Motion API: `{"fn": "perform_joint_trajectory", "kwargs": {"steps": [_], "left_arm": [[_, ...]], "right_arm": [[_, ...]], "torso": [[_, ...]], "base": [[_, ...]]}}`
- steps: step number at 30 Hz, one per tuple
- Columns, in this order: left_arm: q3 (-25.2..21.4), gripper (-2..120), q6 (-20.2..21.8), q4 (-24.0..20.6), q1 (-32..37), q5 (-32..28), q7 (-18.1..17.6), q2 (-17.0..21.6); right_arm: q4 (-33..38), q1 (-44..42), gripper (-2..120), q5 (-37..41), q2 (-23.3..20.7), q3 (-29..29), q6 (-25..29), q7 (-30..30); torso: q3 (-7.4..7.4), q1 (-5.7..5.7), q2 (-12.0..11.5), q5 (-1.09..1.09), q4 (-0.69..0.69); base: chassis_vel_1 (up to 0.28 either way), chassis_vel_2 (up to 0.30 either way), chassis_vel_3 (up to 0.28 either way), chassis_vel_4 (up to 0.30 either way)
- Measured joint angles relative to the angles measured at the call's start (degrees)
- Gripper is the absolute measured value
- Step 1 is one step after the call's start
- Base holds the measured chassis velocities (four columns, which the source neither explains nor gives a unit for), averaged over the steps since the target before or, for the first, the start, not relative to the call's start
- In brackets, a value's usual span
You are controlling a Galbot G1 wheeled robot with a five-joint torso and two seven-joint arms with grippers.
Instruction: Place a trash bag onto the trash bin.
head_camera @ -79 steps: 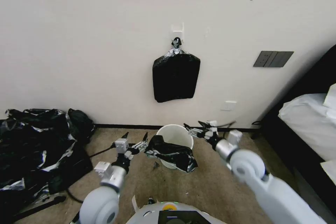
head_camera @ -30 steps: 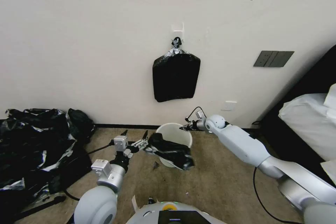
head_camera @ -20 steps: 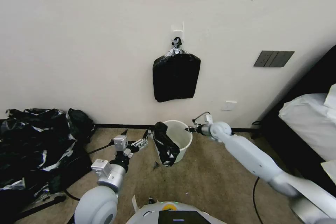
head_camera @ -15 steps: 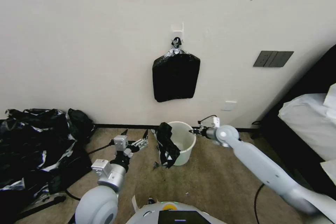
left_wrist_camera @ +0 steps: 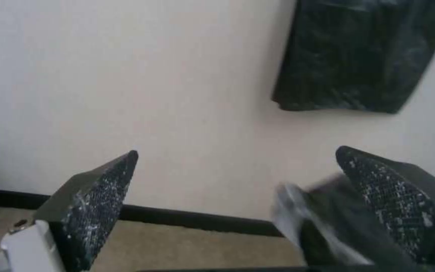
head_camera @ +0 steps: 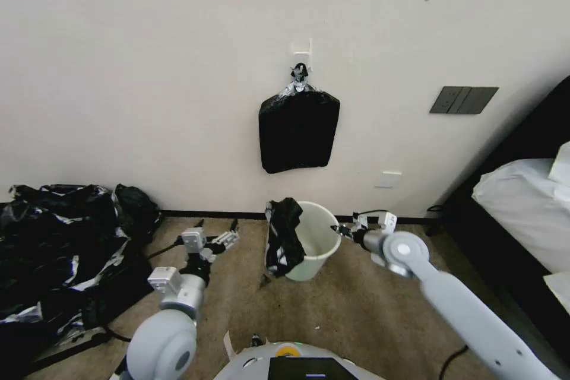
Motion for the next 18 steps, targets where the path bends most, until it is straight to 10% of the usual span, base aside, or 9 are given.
{"fn": "perform_joint_trajectory", "kwargs": {"steps": [18], "left_arm": [[-4.15,100,0.20,0.62,-0.71,-3.72,-0.06,0.68]], "right_arm": [[-0.60,-7.59,7,-14.81,6.13,-0.66,3.68,-1.89]], "torso": [[0.00,0.00,0.00,-0.02,0.01]], "base": [[0.000,0.000,0.000,0.000]]}}
